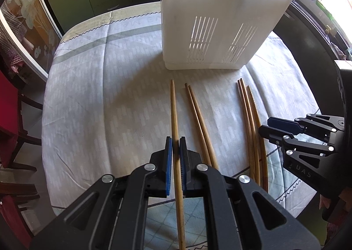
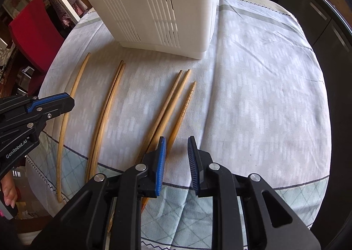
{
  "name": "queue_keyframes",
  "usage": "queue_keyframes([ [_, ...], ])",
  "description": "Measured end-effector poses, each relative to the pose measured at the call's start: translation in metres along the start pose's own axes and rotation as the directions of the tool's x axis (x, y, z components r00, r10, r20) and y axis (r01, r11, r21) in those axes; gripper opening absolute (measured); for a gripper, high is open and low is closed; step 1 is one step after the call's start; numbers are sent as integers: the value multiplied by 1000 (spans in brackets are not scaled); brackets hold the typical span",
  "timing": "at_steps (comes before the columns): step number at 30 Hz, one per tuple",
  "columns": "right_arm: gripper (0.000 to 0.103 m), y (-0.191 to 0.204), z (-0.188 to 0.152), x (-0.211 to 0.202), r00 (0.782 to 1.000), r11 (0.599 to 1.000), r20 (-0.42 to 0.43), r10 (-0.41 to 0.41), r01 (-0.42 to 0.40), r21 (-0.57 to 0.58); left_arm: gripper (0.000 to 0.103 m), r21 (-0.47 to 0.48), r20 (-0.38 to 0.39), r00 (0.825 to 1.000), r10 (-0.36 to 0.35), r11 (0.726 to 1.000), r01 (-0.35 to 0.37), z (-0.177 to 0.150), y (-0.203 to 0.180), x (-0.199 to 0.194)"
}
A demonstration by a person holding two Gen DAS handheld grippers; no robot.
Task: Organize utensils
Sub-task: 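Grasp another wooden chopstick with the right gripper while left holds its chopstick, then lift chopsticks to the caddy and drop left one in while right carries its chopstick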
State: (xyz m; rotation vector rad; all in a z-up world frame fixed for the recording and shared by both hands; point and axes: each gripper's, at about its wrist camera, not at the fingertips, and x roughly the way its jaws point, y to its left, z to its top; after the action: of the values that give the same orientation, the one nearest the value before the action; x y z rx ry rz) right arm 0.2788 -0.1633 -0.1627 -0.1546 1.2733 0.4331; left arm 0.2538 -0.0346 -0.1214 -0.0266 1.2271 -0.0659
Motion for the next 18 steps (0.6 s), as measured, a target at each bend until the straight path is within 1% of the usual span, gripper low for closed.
queue_keyframes([
  [3, 21, 4, 4, 4, 1000, 1000, -6, -10, 10, -5, 7, 5, 2, 1000, -1, 1000, 1, 1, -3, 1],
  [8, 21, 11, 4, 6, 998, 997, -1, -57, 57, -45, 7, 7, 7, 1000, -4, 1000, 4, 0, -5, -2],
  [10, 17, 16, 6, 8, 997, 996, 2, -74, 74, -56, 7, 5, 10, 1000, -4, 1000, 4, 0, -4, -3],
  [11, 12, 15, 6, 9, 997, 996, 4, -72, 72, -54, 7, 5, 12, 1000, -5, 1000, 5, 0, -4, -4],
  [13, 8, 11, 8, 9, 999, 999, 13, -34, 35, -26, 7, 6, 17, 1000, -5, 1000, 5, 0, -4, -6],
  [15, 7, 9, 6, 4, 999, 1000, 41, -21, 22, -17, 6, 8, 22, 1000, -6, 1000, 6, -1, -4, -9],
  [18, 7, 7, 2, -13, 997, 1000, 76, 27, -26, -11, 6, 12, 28, 1000, -4, 1000, 4, -1, -5, -13],
])
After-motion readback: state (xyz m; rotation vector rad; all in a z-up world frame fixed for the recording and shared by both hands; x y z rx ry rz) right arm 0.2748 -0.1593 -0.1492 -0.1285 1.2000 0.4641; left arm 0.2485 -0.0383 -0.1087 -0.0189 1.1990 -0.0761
